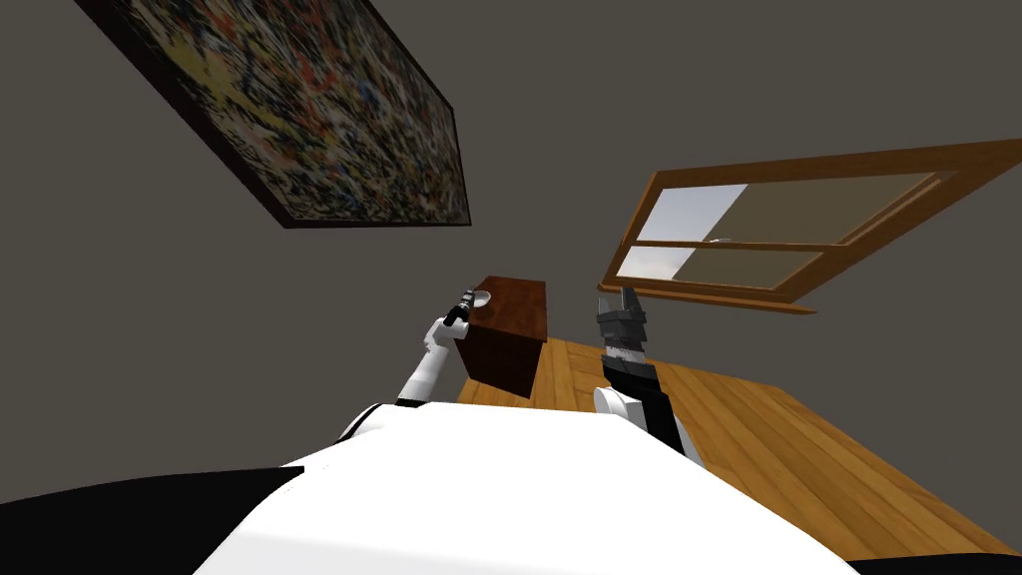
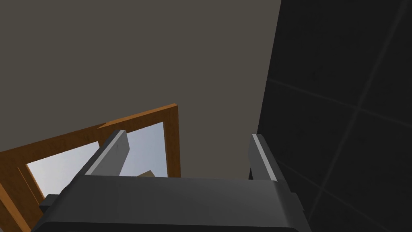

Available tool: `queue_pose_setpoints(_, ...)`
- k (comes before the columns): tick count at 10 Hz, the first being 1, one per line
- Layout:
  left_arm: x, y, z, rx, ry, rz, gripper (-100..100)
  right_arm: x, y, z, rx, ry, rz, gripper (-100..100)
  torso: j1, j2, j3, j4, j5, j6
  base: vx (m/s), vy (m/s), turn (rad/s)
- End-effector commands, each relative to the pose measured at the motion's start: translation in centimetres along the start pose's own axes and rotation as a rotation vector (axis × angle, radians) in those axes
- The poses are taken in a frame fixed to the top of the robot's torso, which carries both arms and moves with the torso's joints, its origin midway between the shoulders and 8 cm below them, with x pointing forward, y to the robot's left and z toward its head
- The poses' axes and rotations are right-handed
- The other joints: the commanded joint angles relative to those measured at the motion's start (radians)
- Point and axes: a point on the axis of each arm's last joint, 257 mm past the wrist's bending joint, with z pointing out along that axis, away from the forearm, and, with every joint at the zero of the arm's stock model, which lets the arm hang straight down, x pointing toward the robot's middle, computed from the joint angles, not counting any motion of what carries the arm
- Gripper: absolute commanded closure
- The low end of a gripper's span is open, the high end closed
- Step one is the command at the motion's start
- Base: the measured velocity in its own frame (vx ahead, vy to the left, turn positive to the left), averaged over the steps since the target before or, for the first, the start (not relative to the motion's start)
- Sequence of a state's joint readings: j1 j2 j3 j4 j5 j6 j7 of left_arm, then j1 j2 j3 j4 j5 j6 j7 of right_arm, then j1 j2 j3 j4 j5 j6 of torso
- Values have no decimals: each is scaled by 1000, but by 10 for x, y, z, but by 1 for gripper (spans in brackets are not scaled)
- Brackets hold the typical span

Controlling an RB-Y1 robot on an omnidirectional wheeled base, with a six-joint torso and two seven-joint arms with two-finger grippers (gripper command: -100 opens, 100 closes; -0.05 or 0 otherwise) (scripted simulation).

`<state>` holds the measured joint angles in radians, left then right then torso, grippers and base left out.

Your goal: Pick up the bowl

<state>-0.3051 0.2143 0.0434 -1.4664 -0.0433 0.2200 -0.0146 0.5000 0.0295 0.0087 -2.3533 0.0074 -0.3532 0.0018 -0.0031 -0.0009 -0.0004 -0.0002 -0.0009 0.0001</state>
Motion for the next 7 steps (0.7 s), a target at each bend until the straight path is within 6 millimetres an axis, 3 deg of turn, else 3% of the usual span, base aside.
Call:
queue_pose_setpoints(1, -1, 7, 12, -50, 1, -14, -100, 0, 0, 0, 0, 0, 0, 0, 0, 0, 0, 0, 0, 0, -5, -39, 113)
queue_pose_setpoints(7, 1, 33, 36, -207, 8, -40, -100, 0, 0, 0, 0, 0, 0, 0, 3, 0, 0, 0, 1, 0, -2, -27, 45)
